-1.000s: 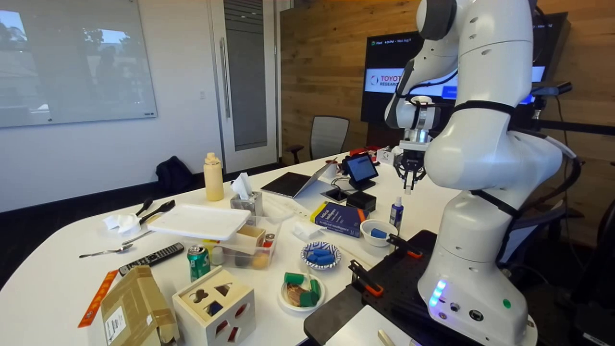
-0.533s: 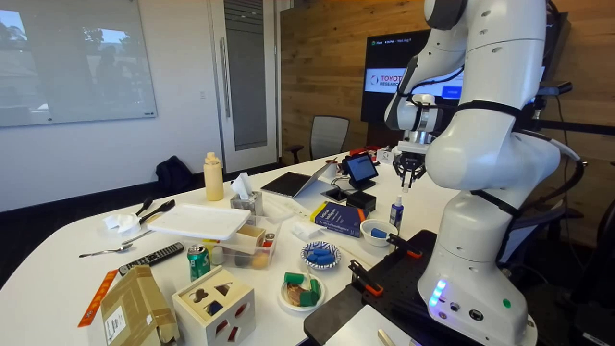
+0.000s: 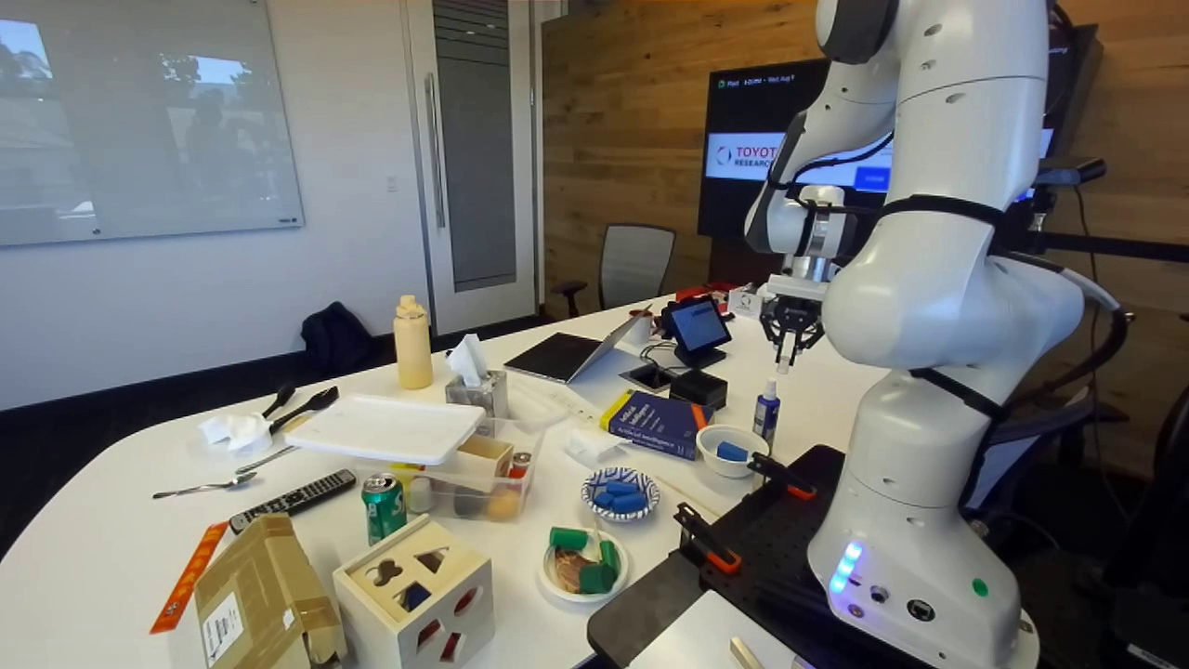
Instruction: Place the lid onto the bottle
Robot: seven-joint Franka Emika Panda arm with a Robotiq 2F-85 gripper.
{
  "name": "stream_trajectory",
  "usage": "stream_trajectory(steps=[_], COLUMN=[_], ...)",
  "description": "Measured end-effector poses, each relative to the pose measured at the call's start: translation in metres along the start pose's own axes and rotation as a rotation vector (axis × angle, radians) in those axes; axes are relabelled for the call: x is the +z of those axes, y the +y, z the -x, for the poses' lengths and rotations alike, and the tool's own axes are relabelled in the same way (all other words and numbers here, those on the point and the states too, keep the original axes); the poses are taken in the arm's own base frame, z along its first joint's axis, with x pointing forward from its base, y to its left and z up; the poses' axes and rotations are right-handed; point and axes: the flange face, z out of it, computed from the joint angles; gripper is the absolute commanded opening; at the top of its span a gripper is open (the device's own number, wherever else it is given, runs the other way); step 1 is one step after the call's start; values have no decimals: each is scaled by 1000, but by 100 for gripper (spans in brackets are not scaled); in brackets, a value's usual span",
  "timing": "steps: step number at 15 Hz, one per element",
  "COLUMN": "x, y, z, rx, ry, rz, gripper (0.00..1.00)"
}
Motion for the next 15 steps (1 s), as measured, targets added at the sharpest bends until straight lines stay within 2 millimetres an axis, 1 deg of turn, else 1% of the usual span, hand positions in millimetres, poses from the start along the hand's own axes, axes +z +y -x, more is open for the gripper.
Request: stream_trajectory(steps=[11, 15], x=[10, 14], y=[7, 2], z=[-24, -32], rx=[79, 101], ry=[4, 6], rz=[-17, -31], gripper=[6, 6])
